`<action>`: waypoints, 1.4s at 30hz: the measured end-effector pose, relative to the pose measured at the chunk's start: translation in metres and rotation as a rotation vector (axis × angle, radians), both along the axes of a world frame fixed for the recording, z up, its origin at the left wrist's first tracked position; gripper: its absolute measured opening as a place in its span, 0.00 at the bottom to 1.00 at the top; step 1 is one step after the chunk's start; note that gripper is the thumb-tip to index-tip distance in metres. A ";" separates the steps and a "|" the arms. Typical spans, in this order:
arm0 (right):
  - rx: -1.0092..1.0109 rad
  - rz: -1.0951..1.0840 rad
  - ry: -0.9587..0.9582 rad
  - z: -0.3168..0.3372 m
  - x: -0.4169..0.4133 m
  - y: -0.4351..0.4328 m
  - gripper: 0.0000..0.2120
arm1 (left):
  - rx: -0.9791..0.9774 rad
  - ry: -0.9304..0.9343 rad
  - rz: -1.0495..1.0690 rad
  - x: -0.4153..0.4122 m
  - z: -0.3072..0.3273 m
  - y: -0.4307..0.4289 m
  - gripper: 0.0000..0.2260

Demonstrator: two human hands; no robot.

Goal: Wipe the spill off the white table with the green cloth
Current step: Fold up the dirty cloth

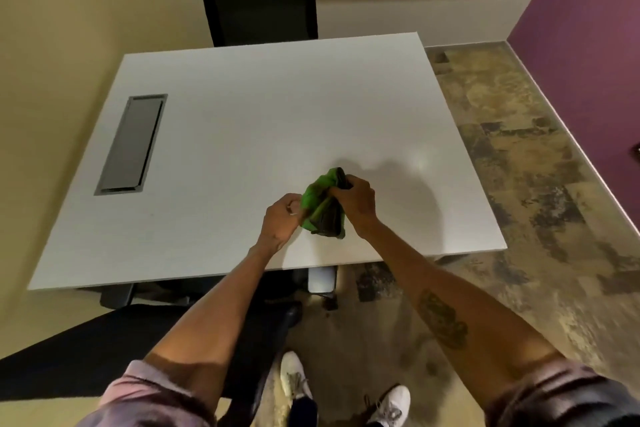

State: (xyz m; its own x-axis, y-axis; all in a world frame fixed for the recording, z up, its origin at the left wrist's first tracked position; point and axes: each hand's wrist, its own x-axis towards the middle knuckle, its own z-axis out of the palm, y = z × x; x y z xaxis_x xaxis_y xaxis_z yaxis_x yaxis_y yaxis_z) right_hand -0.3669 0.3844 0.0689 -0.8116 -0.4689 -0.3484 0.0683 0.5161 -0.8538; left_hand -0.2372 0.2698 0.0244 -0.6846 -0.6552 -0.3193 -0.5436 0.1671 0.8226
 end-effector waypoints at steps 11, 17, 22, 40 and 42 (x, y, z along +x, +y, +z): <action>0.104 0.088 0.105 -0.016 0.063 -0.108 0.11 | -0.162 0.050 0.102 0.063 0.007 -0.089 0.09; 0.079 0.127 0.014 -0.021 0.097 -0.156 0.15 | -0.144 0.056 0.192 0.082 0.003 -0.118 0.09; 0.029 0.101 -0.125 -0.025 0.115 -0.182 0.11 | -0.014 0.080 0.244 0.099 -0.001 -0.138 0.12; 0.175 0.248 -0.268 -0.072 0.192 -0.262 0.13 | 0.287 0.159 0.442 0.195 -0.022 -0.231 0.16; 0.150 0.230 -0.344 -0.078 0.203 -0.273 0.15 | 0.359 0.151 0.455 0.204 -0.023 -0.241 0.14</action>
State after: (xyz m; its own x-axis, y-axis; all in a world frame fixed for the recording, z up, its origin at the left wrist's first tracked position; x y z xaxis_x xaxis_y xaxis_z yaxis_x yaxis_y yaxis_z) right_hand -0.1641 0.1110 -0.0096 -0.5168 -0.5472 -0.6584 0.2045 0.6679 -0.7156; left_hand -0.0334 0.0292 0.0015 -0.4152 -0.7627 -0.4959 -0.3677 -0.3579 0.8583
